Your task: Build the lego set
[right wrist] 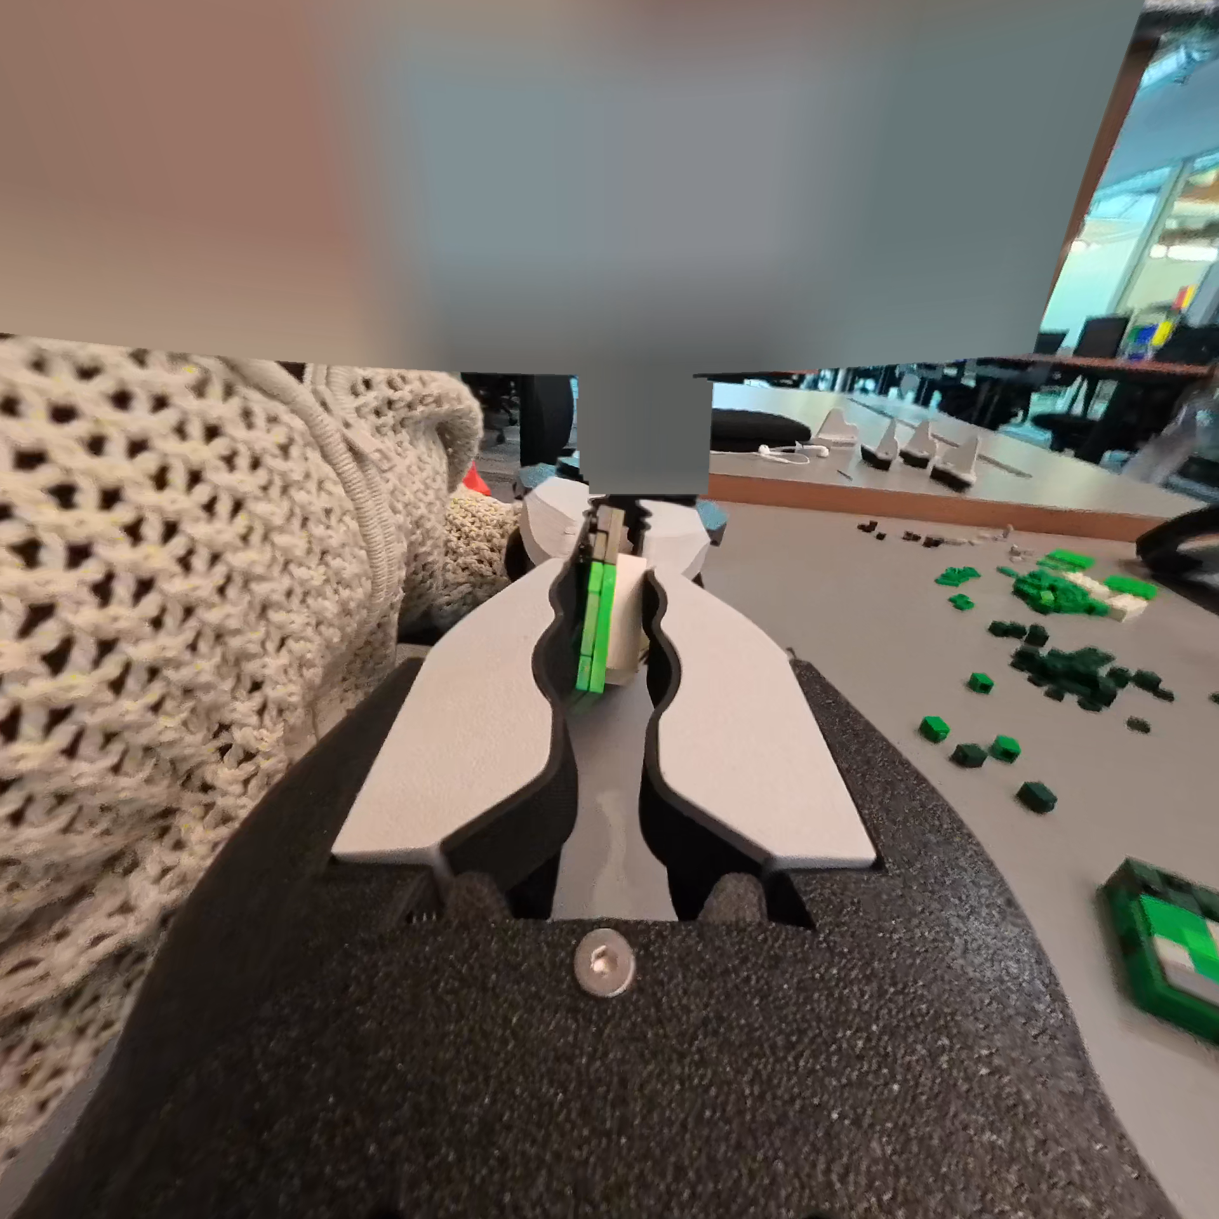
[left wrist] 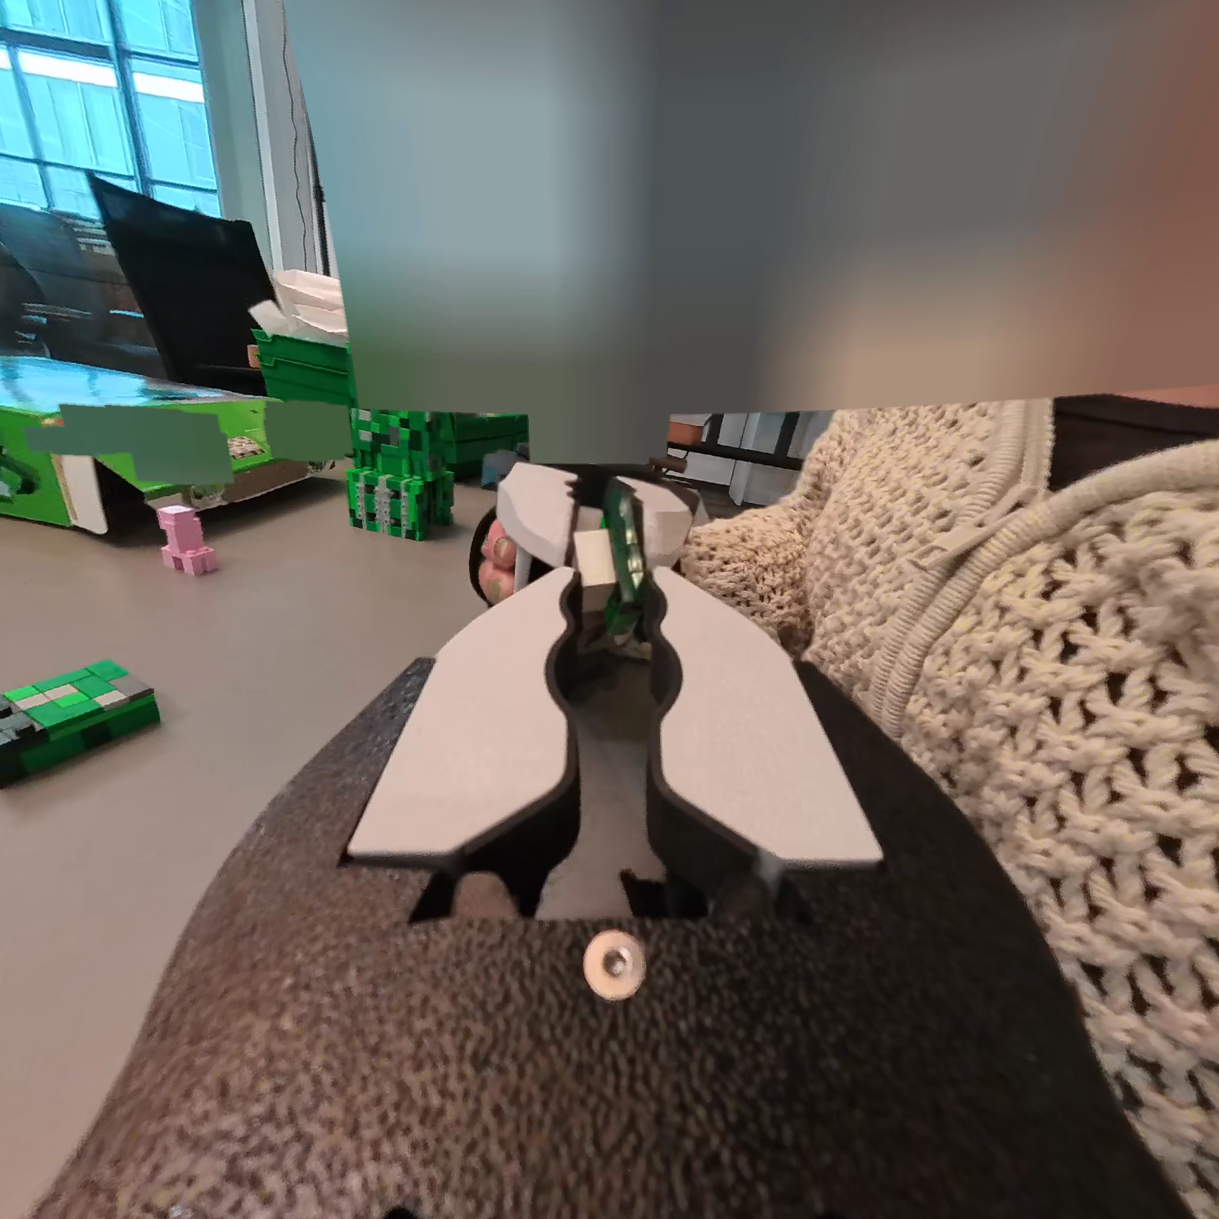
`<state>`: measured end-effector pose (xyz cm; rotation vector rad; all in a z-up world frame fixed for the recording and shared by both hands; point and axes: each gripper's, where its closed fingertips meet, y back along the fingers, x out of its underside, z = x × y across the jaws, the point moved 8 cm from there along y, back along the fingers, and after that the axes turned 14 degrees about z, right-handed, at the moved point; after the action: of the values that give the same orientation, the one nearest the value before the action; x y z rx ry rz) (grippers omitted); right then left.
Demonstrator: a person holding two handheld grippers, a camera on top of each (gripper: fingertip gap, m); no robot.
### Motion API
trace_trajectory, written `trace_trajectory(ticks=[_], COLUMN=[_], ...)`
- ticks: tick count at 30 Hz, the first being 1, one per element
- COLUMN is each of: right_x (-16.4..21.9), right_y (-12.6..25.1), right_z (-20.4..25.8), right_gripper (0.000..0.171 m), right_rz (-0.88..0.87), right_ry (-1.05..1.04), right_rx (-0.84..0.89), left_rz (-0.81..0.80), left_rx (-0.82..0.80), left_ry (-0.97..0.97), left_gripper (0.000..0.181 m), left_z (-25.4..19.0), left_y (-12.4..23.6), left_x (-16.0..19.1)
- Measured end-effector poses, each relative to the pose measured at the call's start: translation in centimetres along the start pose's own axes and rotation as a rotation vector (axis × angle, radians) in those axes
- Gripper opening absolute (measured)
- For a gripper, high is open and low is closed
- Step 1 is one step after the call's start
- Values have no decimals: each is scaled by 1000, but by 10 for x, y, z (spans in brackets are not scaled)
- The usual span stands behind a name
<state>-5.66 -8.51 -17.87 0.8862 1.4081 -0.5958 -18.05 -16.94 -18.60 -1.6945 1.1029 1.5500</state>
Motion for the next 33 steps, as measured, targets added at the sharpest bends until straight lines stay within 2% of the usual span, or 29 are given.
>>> trace_trajectory(ticks=[1, 2, 3, 5, 8, 10, 12, 15, 18, 22, 28, 29, 33], right_x=[0, 1, 4, 10, 16, 20, 23, 28, 29, 29, 31, 31, 29], right_y=[0, 0, 0, 0, 0, -2, -5, -8, -8, -8, -8, -7, 2], right_z=[-4, -9, -16, -25, -31, -32, -30, -27, -25, -25, -26, -27, -35], right_gripper=[18, 18, 18, 18, 18, 18, 18, 18, 18, 18, 18, 20, 45], right_rz=[12, 43, 92, 169, 227, 283, 316, 337, 324, 320, 294, 276, 210], right_ry=[-50, -112, -184, -306, -477, -553, -629, -700, -739, -755, -783, -786, -729], right_rx=[-1, -3, 20, -7, -132, -196, -285, -360, -423, -451, -455, -444, -335], left_rz=[0, 1, 7, 63, 224, 330, 384, 406, 445, 450, 442, 437, 408], left_rx=[-18, -59, -112, -216, -350, -379, -372, -320, -319, -307, -312, -322, -373], left_ry=[7, -13, -62, -207, -481, -618, -701, -734, -763, -763, -712, -693, -575], left_gripper=[19, 30, 44, 56, 64, 70, 67, 55, 52, 39, 37, 37, 37], left_z=[2, 5, 6, 4, -2, -3, -4, -5, -3, -5, -4, -2, 7], left_y=[1, 2, 4, 7, 0, -7, -11, -13, -15, -17, -18, -17, -12], left_x=[0, -1, -1, 0, 2, 5, 6, 6, 8, 9, 10, 10, 9])
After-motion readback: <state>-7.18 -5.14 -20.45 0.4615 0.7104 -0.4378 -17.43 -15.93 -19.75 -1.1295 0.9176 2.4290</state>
